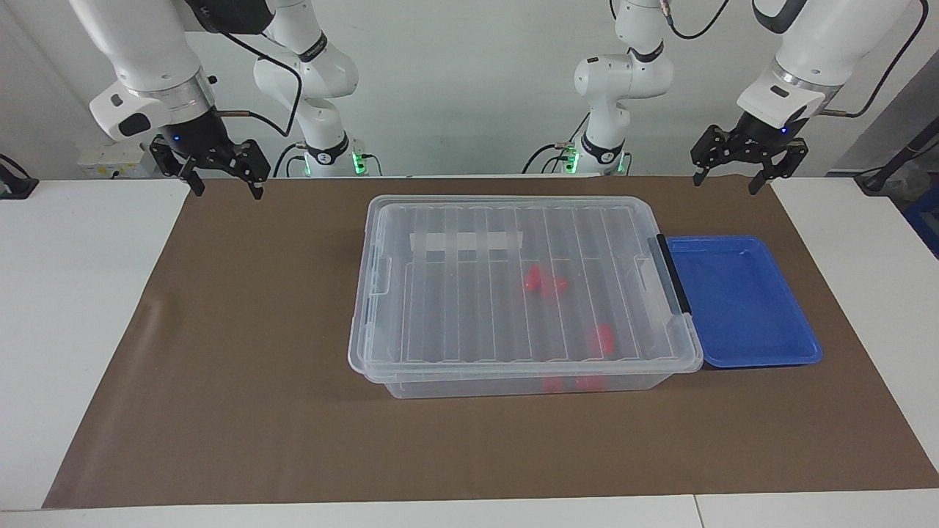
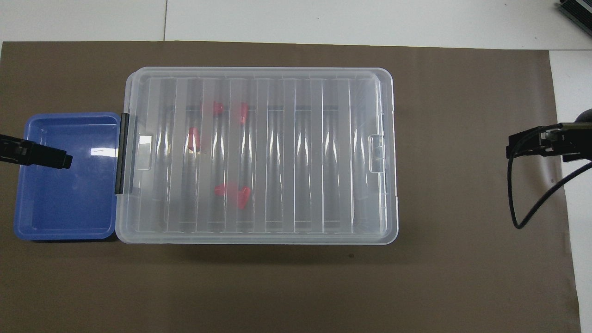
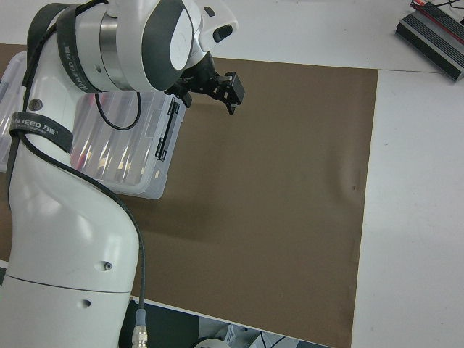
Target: Place red block in blue tray from box
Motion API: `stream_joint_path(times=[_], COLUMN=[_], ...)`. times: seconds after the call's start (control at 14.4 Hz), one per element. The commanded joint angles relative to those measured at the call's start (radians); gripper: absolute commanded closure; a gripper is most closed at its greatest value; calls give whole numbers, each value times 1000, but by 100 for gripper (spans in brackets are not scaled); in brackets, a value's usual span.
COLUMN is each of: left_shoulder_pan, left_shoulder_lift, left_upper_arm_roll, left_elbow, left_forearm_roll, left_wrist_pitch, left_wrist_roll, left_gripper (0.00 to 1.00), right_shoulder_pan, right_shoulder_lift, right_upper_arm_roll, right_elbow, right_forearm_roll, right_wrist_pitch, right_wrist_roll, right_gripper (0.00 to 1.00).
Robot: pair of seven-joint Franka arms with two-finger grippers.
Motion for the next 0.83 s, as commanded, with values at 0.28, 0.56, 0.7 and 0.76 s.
stream_joint_path(times=[0.28,0.56,0.7,0.76], left_shoulder_pan=[0,0,0,0], left_shoulder_lift=[-21,-21,-21,-21], left_upper_arm_roll=[3,3,1,3], left_elbow=[-16,-16,-16,-16], left_forearm_roll=[18,18,18,18], left_wrist_pitch=[-3,-3,-3,-3], left_wrist_roll=[-5,-5,-5,-5], left_gripper=[0,0,0,0], right_shoulder_pan=[-13,0,1,1], right_shoulder_lift=[-24,-28,-28,-30], right_upper_arm_roll=[5,5,11,14], right_elbow=[-28,-37,-60,-89], right_forearm_roll=[2,4,4,4], right_wrist_pitch=[15,22,59,100], right_wrist_roll=[-25,-23,-20,-21], right_gripper=[0,0,0,0])
